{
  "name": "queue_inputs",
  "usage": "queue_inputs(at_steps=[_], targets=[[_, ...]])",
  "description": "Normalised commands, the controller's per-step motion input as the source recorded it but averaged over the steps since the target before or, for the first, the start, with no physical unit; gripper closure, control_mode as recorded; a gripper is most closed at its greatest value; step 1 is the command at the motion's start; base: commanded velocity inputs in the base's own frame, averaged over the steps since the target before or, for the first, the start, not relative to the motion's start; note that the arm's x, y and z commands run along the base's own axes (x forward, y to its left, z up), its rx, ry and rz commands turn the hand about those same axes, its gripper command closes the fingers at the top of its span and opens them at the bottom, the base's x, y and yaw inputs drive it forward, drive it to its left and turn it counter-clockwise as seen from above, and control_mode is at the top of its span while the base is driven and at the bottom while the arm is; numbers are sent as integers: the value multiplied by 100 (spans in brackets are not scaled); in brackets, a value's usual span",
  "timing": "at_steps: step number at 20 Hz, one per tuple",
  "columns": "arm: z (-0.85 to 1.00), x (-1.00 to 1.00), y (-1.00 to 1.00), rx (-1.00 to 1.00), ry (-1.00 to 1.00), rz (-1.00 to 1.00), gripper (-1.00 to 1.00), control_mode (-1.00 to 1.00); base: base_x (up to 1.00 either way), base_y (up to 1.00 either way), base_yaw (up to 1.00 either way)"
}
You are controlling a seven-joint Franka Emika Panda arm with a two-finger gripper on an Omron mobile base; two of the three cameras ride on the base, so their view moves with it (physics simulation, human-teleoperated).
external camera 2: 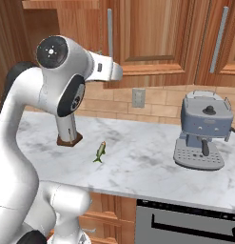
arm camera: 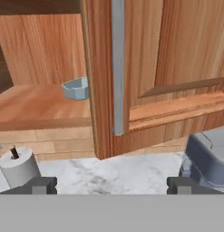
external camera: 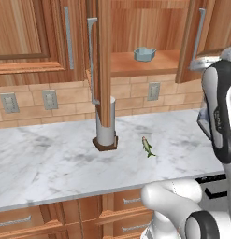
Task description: Retrieve the tupperware from the cabinet, then place the raw meat into the tupperware to avoid contamination.
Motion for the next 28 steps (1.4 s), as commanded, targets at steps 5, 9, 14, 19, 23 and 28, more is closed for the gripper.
queue_inputs(at_steps=[5, 9, 14, 19, 23, 28], targets=[[13, 7, 59, -23, 0, 0, -100, -100, 0, 0, 0], [6, 17, 38, -26, 0, 0, -100, -100, 0, 0, 0], [0, 27, 27, -25, 0, 2, -100, -100, 0, 0, 0], [1, 20, 37, -24, 0, 3, -100, -100, 0, 0, 0], [1, 22, 30, -18, 2, 1, -100, -100, 0, 0, 0], [-2, 31, -5, -13, 9, 0, -100, -100, 0, 0, 0]])
